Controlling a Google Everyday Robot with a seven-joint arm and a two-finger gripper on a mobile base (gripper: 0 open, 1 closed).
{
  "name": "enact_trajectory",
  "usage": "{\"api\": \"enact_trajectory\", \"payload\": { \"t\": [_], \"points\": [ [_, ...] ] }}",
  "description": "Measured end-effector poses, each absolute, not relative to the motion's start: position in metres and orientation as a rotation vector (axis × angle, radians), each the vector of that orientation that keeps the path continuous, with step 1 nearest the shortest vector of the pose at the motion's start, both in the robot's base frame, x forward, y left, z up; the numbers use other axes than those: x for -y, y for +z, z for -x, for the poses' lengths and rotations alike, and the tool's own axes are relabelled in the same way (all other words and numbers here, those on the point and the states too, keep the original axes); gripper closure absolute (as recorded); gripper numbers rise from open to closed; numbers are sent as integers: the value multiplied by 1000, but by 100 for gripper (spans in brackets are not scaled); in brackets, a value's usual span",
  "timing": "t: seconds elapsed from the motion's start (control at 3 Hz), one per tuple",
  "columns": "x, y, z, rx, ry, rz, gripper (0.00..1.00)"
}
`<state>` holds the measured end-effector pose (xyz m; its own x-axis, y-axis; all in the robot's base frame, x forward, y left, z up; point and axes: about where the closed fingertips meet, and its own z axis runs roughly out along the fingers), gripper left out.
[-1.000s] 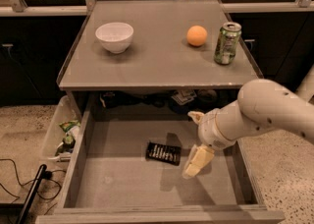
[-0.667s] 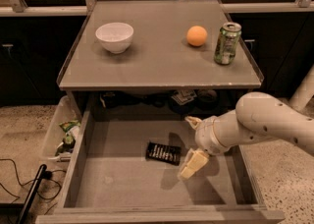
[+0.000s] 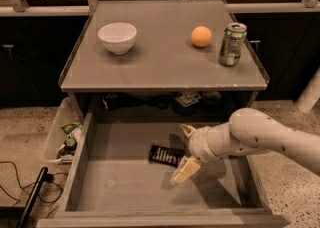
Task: Pick rxbar chocolate from top drawer and place on counter
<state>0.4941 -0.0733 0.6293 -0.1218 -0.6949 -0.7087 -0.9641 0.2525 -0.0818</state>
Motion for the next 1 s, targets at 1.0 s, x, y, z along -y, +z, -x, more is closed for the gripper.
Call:
{"api": "enact_trajectory", "payload": {
  "t": [1.0],
  "points": [
    [45,595,-510,-1863,608,1517,0]
  ]
}}
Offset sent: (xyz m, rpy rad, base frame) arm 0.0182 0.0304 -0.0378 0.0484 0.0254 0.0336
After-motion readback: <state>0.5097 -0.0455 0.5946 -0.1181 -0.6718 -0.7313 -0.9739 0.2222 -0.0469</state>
